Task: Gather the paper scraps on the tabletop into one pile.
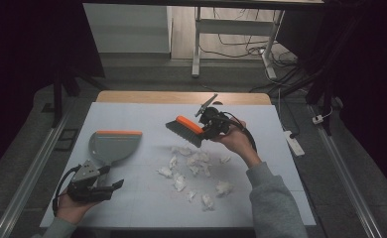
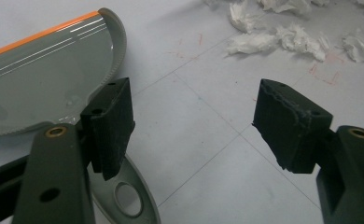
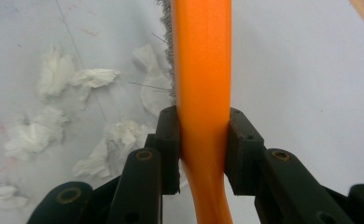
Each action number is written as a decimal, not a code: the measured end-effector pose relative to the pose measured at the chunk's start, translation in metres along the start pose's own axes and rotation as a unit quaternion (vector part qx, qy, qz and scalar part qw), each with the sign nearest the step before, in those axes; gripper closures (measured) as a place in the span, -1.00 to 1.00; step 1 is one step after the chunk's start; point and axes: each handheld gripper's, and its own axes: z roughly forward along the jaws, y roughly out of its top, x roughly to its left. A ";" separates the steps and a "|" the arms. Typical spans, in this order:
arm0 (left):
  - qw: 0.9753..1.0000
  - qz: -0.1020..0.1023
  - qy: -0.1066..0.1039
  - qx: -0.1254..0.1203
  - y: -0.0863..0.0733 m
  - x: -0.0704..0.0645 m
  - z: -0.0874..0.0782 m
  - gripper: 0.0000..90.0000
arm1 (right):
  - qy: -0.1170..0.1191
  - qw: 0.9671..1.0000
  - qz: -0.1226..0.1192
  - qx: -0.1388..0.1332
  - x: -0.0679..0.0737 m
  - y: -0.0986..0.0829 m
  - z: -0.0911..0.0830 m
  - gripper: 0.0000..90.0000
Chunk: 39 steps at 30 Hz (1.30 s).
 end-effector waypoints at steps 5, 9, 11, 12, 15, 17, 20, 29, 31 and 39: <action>1.000 0.000 0.001 -0.001 0.000 0.000 -0.001 -0.34 | -0.006 0.999 0.031 -0.002 -0.004 -0.015 -0.008 0.53; 1.000 0.000 -0.001 -0.002 0.001 0.001 -0.001 -0.34 | -0.047 0.996 0.080 0.008 -0.010 -0.037 -0.027 0.53; 1.000 0.003 -0.004 -0.003 0.002 0.001 0.000 -0.34 | -0.067 0.992 0.108 0.025 -0.011 -0.052 -0.035 0.53; 1.000 0.004 -0.005 -0.003 0.003 0.000 0.001 -0.34 | -0.073 0.989 0.120 0.038 -0.012 -0.059 -0.038 0.53; 1.000 0.012 -0.005 -0.004 0.004 -0.002 0.002 -0.34 | -0.096 0.981 0.151 0.081 -0.012 -0.081 -0.045 0.53; 1.000 0.014 -0.005 -0.007 0.005 -0.003 0.001 -0.34 | -0.103 0.975 0.164 0.106 -0.011 -0.093 -0.046 0.53; 1.000 0.016 -0.007 -0.010 0.006 -0.003 0.002 -0.34 | -0.113 0.968 0.174 0.139 -0.009 -0.103 -0.042 0.53; 1.000 0.013 -0.006 -0.007 0.006 -0.003 0.004 -0.34 | -0.057 0.976 0.170 0.121 -0.002 -0.080 -0.019 0.53; 1.000 0.011 -0.005 -0.007 0.005 -0.003 0.003 -0.34 | -0.024 0.980 0.177 0.087 0.000 -0.073 -0.019 0.53; 1.000 0.010 -0.002 -0.008 0.004 -0.002 0.003 -0.34 | -0.028 0.989 0.146 -0.001 0.023 -0.052 -0.043 0.53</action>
